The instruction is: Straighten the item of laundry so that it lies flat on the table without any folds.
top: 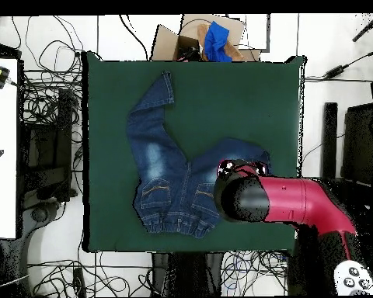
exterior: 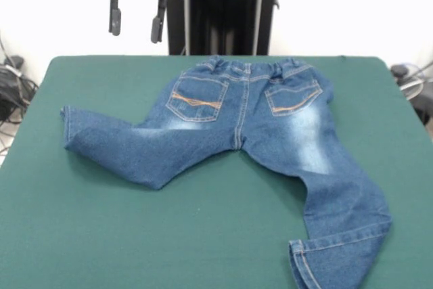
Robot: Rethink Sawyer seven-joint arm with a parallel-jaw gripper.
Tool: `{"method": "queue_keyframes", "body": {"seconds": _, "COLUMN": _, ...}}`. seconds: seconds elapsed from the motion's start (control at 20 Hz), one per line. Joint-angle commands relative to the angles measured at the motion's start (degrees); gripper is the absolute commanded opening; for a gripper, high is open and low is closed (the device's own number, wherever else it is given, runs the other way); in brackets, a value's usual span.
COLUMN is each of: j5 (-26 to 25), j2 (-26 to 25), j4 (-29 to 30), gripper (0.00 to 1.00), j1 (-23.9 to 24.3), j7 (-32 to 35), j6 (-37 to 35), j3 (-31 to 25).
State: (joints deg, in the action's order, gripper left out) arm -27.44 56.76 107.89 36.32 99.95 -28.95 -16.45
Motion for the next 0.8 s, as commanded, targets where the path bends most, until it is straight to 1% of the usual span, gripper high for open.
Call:
{"method": "queue_keyframes", "body": {"seconds": 0.05, "j5": -0.2, "j2": -1.7, "j4": 4.1, "gripper": 1.00, "j1": -1.4, "j7": 5.4, "j6": 2.6, "j3": 0.7}}
{"method": "queue_keyframes", "body": {"seconds": 0.4, "j5": -0.2, "j2": -1.7, "j4": 4.2, "gripper": 1.00, "j1": -1.4, "j7": 5.6, "j6": 3.2, "j3": 0.7}}
{"method": "queue_keyframes", "body": {"seconds": 0.5, "j5": 0.0, "j2": -1.9, "j4": 3.8, "gripper": 1.00, "j1": -1.6, "j7": 5.6, "j6": 2.0, "j3": 0.8}}
{"method": "queue_keyframes", "body": {"seconds": 0.55, "j5": 0.9, "j2": -2.5, "j4": 4.0, "gripper": 1.00, "j1": -0.7, "j7": 5.0, "j6": 1.8, "j3": -0.1}}
{"method": "queue_keyframes", "body": {"seconds": 0.65, "j5": 1.0, "j2": -3.5, "j4": 3.8, "gripper": 1.00, "j1": 0.3, "j7": 4.1, "j6": 2.7, "j3": -0.9}}
{"method": "queue_keyframes", "body": {"seconds": 0.75, "j5": 0.7, "j2": -3.8, "j4": 2.3, "gripper": 1.00, "j1": 1.6, "j7": 2.0, "j6": 2.5, "j3": -2.0}}
{"method": "queue_keyframes", "body": {"seconds": 0.8, "j5": 0.1, "j2": -4.7, "j4": 0.4, "gripper": 1.00, "j1": 2.4, "j7": 0.2, "j6": 2.0, "j3": -2.8}}
